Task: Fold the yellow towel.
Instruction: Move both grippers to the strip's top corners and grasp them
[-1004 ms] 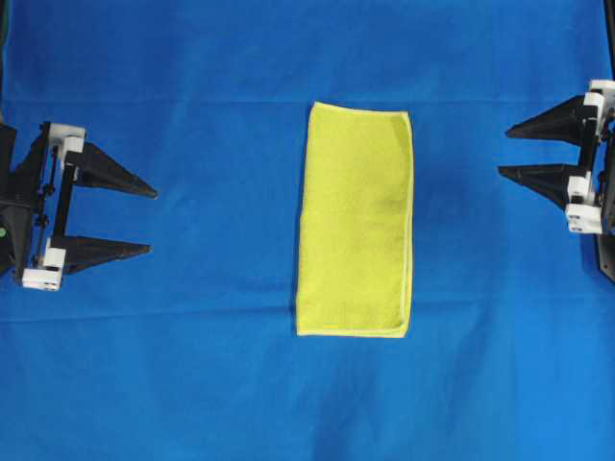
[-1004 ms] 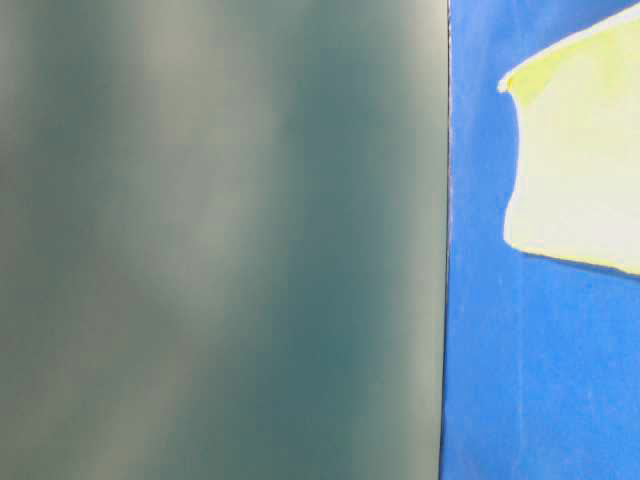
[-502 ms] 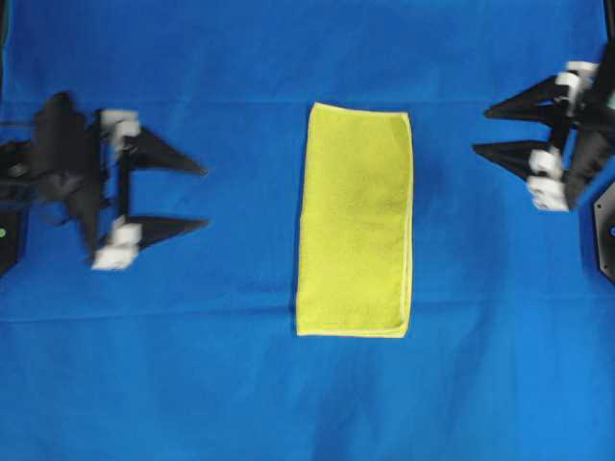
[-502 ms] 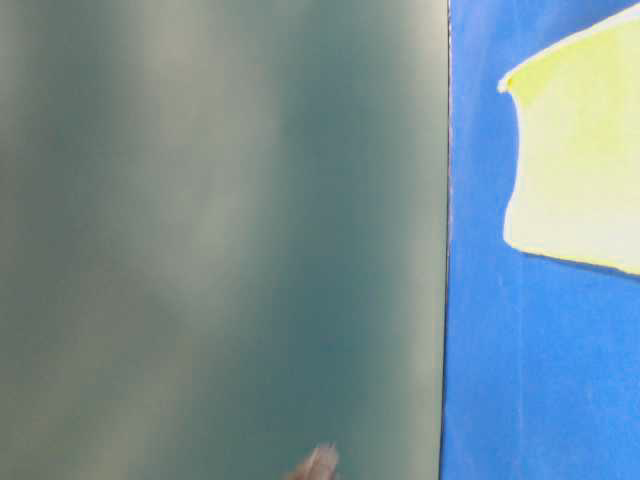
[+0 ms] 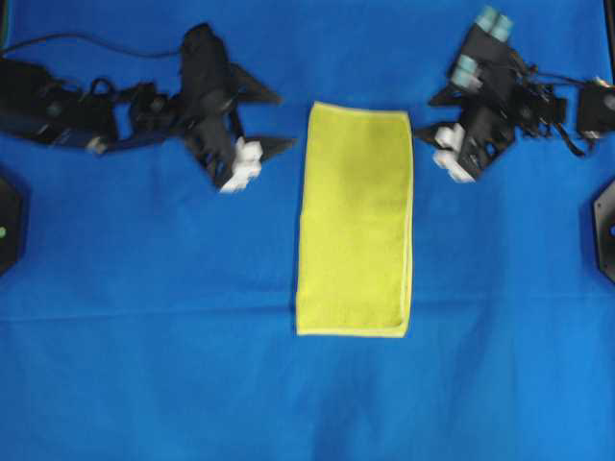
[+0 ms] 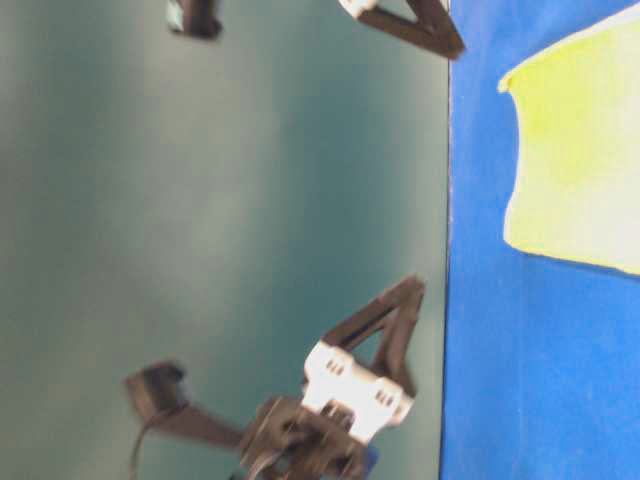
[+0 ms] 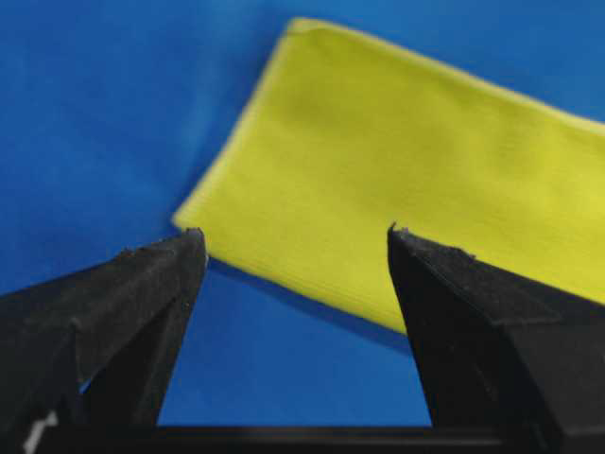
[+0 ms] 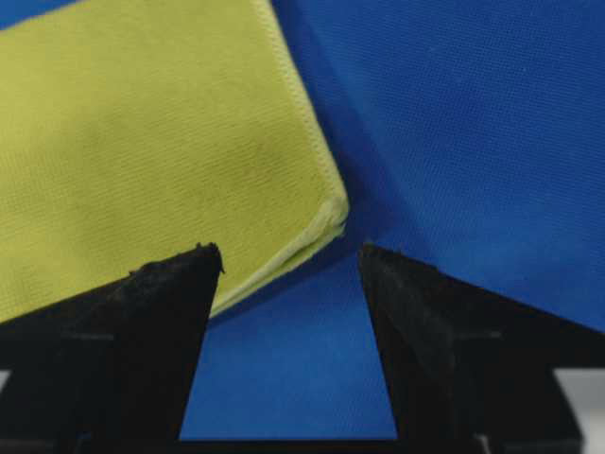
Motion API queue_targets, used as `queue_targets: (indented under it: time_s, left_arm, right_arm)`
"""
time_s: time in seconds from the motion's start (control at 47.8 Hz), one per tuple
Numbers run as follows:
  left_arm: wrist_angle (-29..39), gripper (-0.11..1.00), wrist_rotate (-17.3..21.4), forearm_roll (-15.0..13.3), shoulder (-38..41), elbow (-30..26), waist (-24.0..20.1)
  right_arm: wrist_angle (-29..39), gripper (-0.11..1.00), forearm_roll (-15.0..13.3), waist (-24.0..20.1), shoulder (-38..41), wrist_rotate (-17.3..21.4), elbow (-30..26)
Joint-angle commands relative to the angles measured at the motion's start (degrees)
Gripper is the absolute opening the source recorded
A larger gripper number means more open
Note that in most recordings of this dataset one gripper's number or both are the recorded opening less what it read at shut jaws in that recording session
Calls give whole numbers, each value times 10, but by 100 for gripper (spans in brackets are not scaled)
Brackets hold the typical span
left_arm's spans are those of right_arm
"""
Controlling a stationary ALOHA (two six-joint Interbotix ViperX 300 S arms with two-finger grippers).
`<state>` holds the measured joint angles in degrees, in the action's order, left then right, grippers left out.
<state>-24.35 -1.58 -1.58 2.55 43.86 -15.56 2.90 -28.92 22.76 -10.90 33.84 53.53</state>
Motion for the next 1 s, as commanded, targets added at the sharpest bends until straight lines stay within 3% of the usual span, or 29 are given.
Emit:
queue_targets:
  time_s: [0.0,0.439,0.523,0.627,0.732,0.837,0.92,0.983]
  left_arm:
    - [-6,74,-1,0,22,-32,-10]
    - [-12,74,-3,0,157,-98,-56]
    - [-8,69,-2,0,169,-100,-52]
    - [2,56,3,0,178,-100,-43]
    - [16,33,4,1,180,-98,-36]
    - [19,16,10,2,179,-97,-36]
    - [19,5,19,2,179,-96,-36]
    - [19,3,26,2,179,-97,-36]
  right_arm:
    - [-4,63,-3,8,35,0,-30]
    - [-7,62,-12,49,146,0,-74]
    - [-10,62,-12,50,156,-1,-75]
    - [-11,58,-12,50,163,-1,-76]
    - [-11,46,-12,49,162,-1,-76]
    - [-12,24,-13,49,162,-3,-74]
    - [-11,4,-13,48,161,-3,-73]
    - [-12,4,-13,47,161,-3,-73]
